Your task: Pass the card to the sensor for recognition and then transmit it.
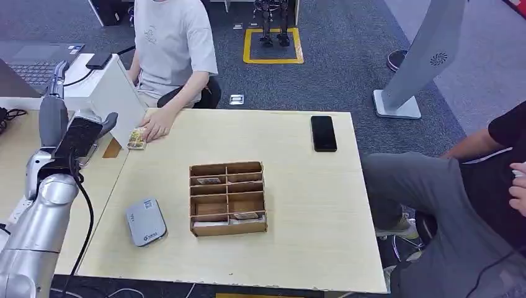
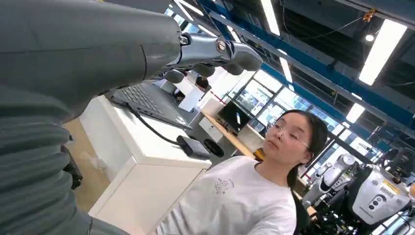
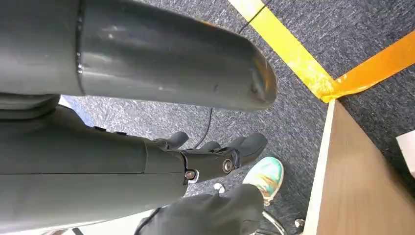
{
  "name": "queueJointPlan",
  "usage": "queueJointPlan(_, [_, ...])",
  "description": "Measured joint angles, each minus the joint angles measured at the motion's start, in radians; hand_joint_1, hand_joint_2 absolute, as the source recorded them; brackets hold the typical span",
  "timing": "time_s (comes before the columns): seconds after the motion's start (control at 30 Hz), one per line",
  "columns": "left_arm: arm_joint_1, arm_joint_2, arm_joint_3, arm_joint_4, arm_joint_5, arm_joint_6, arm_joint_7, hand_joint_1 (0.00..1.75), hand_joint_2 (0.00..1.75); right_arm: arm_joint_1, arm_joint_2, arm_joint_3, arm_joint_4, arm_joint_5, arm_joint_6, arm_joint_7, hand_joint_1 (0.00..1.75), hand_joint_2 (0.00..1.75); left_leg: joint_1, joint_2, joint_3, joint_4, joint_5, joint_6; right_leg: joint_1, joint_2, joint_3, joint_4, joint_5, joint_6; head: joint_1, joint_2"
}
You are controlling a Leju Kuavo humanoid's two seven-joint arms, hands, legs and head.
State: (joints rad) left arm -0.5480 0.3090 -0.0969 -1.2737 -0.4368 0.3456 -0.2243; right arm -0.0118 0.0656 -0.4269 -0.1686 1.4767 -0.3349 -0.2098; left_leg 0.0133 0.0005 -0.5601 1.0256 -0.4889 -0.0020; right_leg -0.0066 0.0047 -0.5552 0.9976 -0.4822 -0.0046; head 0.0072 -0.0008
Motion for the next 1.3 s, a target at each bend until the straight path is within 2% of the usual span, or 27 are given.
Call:
queueJointPlan(0.07, [0.0,0.0,0.0,0.0,0.0,0.0,0.0,0.0,1.75,0.0,0.0,0.0,0.0,0.0,0.0,0.0,0.0,0.0,0.0,0.0,0.0,0.0,0.0,0.0,0.0,0.0,0.0,0.0,0.0,0.0,0.0,0.0])
queueJointPlan(0.13, [0.0,0.0,0.0,-0.001,0.008,-0.028,-0.004,0.0,1.75,0.0,0.0,0.0,0.0,0.0,0.0,0.0,0.0,0.0,0.0,0.0,0.0,0.0,0.0,0.0,0.0,0.0,0.0,0.0,0.0,0.0,0.0,0.0])
queueJointPlan(0.5, [0.001,0.001,0.0,-0.001,0.011,-0.034,-0.005,0.0,1.75,0.0,0.0,0.0,0.0,0.0,0.0,0.0,0.0,0.0,0.0,0.0,0.0,0.0,0.0,0.0,0.0,0.0,0.0,0.0,0.0,0.0,0.0,0.0])
queueJointPlan(0.6, [0.004,0.001,0.0,-0.009,0.038,-0.085,-0.008,0.0,1.75,0.0,0.0,0.0,0.0,-0.002,-0.001,0.0,0.0,0.0,0.0,0.0,0.0,0.0,0.0,0.0,0.0,0.0,0.0,0.0,0.0,0.0,0.0,0.0])
queueJointPlan(0.67, [0.036,0.005,-0.007,-0.062,0.111,-0.248,-0.032,0.0,1.75,0.0,-0.001,0.0,0.0,-0.008,-0.005,0.0,0.0,0.0,0.0,0.0,0.0,0.0,0.0,0.0,0.0,0.0,0.0,0.0,0.0,0.0,0.0,0.0])
queueJointPlan(0.7, [0.044,0.008,-0.012,-0.078,0.119,-0.276,-0.041,0.0,1.75,0.0,-0.001,0.0,0.0,-0.01,-0.005,0.0,0.0,0.0,0.0,0.0,0.0,0.0,0.0,0.0,0.0,0.001,0.0,0.0,0.0,0.0,0.0,0.0])
queueJointPlan(0.73, [0.098,0.024,-0.049,-0.172,0.125,-0.384,-0.079,0.0,1.75,0.001,-0.003,0.0,0.0,-0.013,-0.004,0.0,0.0,0.0,-0.001,0.001,0.0,0.0,0.0,0.0,0.0,0.001,0.0,0.0,0.0,0.0,0.0,0.0])
queueJointPlan(0.77, [0.171,0.061,-0.128,-0.321,0.049,-0.459,-0.131,0.0,1.75,0.0,-0.004,0.0,0.0,-0.015,0.0,-0.002,0.0,0.0,-0.001,0.001,-0.001,0.0,-0.001,0.0,0.0,0.001,-0.001,-0.001,0.0,0.0,0.0,0.0])
queueJointPlan(0.8, [0.212,0.101,-0.211,-0.411,-0.085,-0.452,-0.165,0.0,1.75,0.0,-0.004,0.0,-0.001,-0.017,0.011,-0.003,0.0,0.0,-0.001,0.001,-0.001,0.0,-0.001,0.0,0.0,0.001,-0.001,-0.001,0.0,0.0,0.0,0.0])
queueJointPlan(0.83, [0.262,0.157,-0.32,-0.494,-0.175,-0.423,-0.177,0.0,1.75,0.001,-0.004,0.0,-0.005,-0.017,0.017,-0.002,0.0,0.0,0.0,0.001,-0.001,0.0,-0.001,0.0,0.0,0.001,-0.002,-0.001,0.0,0.0,0.0,0.0])
queueJointPlan(0.87, [0.285,0.193,-0.373,-0.537,-0.179,-0.408,-0.177,0.0,1.75,0.001,-0.004,0.001,-0.008,-0.017,0.019,-0.002,0.0,0.0,0.0,0.0,-0.001,0.0,0.0,0.0,0.0,0.0,-0.001,0.0,0.0,0.0,0.0,0.0])
queueJointPlan(1.3, [0.287,0.232,-0.415,-0.563,-0.17,-0.401,-0.177,0.0,1.75,0.001,-0.004,0.005,-0.021,-0.018,0.03,0.0,0.0,0.0,0.0,0.0,-0.001,0.0,0.0,0.0,0.0,0.0,-0.001,0.0,0.0,0.0,0.0,0.0])
